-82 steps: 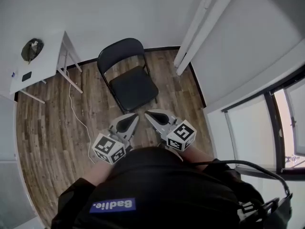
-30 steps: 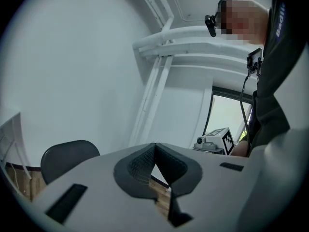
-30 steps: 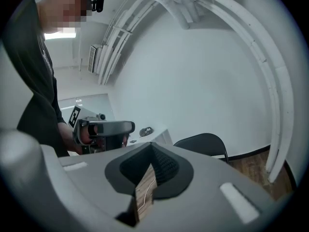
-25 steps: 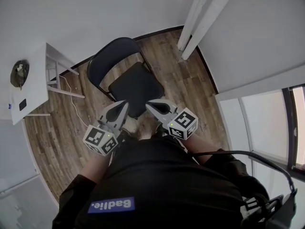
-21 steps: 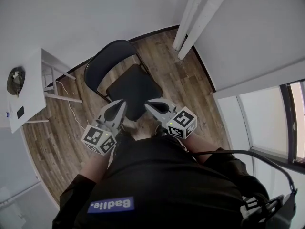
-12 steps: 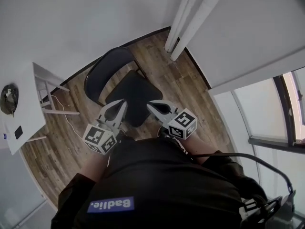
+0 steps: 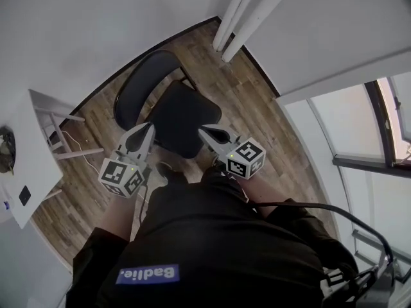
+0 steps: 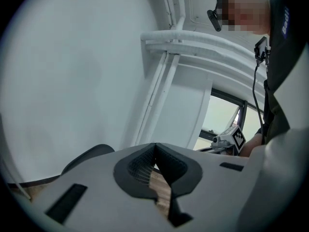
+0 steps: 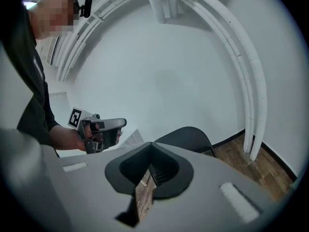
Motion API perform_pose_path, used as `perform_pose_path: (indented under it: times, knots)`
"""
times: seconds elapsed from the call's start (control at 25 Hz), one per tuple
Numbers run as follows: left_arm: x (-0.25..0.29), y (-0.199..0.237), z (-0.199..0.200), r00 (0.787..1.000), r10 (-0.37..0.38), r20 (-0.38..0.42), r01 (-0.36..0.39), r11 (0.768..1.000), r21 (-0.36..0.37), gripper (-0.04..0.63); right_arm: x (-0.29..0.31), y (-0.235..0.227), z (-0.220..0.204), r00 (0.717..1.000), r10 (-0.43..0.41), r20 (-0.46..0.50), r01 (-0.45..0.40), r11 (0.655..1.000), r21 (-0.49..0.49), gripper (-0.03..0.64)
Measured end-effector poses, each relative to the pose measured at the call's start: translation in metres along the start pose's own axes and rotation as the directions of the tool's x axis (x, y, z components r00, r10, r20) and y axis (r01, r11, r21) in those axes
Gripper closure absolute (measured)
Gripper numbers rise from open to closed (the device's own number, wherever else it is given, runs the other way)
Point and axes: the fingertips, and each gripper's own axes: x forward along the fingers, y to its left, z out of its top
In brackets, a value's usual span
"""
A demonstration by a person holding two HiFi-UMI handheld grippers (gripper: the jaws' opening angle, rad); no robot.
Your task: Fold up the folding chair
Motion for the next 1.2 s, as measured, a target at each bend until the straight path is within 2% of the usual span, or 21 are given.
perform_pose_path:
  times: [0.24, 0.44, 0.52, 0.72, 0.88, 1.12, 1.2]
  knots:
    - [0.014, 0.043, -0.022, 0.995, 0.084, -0.048, -0.082, 0.996, 0.033, 0.591, 0.006, -0.037, -0.044, 1.000, -0.004, -0.030, 0.006, 0.996, 0.085, 0.617]
    - [0.028, 0.088, -0.043, 0.975, 0.203, -0.094, -0.200, 0.979, 0.040, 0.591, 0.008, -0.091, -0.097, 0.996, -0.019, -0.082, 0.032, 0.987, 0.160, 0.617]
    - [0.033, 0.103, -0.056, 0.963, 0.240, -0.123, -0.238, 0.971, 0.031, 0.591, 0.006, -0.113, -0.118, 0.994, -0.030, -0.107, 0.049, 0.981, 0.187, 0.617]
    - [0.044, 0.137, -0.090, 0.928, 0.313, -0.204, -0.300, 0.949, 0.094, 0.589, 0.003, -0.169, -0.174, 0.984, -0.072, -0.163, 0.113, 0.958, 0.262, 0.617]
    - [0.047, 0.171, -0.109, 0.895, 0.372, -0.246, -0.354, 0.928, 0.114, 0.589, 0.004, -0.207, -0.233, 0.966, -0.097, -0.239, 0.176, 0.926, 0.334, 0.612]
    - [0.051, 0.228, -0.124, 0.855, 0.433, -0.285, -0.403, 0.901, 0.159, 0.588, 0.016, -0.245, -0.293, 0.949, -0.097, -0.300, 0.224, 0.877, 0.425, 0.556]
    - [0.049, 0.246, -0.130, 0.840, 0.448, -0.306, -0.411, 0.894, 0.180, 0.572, 0.022, -0.255, -0.315, 0.943, -0.102, -0.315, 0.250, 0.842, 0.478, 0.516]
